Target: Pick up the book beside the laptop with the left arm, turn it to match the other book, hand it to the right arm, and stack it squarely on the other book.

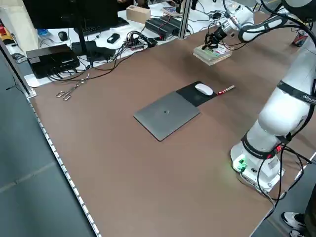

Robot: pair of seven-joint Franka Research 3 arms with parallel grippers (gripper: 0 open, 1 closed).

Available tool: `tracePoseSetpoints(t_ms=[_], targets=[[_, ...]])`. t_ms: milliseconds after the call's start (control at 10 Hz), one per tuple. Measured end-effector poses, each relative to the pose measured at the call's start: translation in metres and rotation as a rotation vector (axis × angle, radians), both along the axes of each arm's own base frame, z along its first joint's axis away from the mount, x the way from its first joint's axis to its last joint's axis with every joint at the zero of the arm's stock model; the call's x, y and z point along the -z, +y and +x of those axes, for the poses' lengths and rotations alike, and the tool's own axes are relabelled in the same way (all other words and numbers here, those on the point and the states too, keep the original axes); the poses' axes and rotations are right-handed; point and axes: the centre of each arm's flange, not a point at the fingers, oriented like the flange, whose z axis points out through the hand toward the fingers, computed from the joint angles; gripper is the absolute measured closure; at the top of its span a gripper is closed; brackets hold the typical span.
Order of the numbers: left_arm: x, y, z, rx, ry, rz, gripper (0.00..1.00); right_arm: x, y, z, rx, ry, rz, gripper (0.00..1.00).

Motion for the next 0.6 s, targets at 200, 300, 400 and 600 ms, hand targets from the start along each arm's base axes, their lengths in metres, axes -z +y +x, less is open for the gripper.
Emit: tracePoseSetpoints(t_ms=[200, 300, 400, 600], targets=[[0.000, 0.000, 0.000, 0.000, 0.000, 0.000, 0.00, -0.023, 0.003, 0.004, -0.006, 0.025, -0.002, 0.96], [0.000, 0.000, 0.000, 0.000, 0.000, 0.000, 0.00, -0.046, 0.005, 0.005, -0.011, 0.037, -0.001, 0.96], [0.000, 0.001, 0.000, -0.001, 0.000, 0.000, 0.00, -0.074, 0.004, 0.009, -0.012, 0.038, 0.004, 0.96], [0.000, 0.001, 0.000, -0.002, 0.000, 0.000, 0.00, -0.128, -0.023, 0.025, -0.055, 0.050, -0.043, 0.96]])
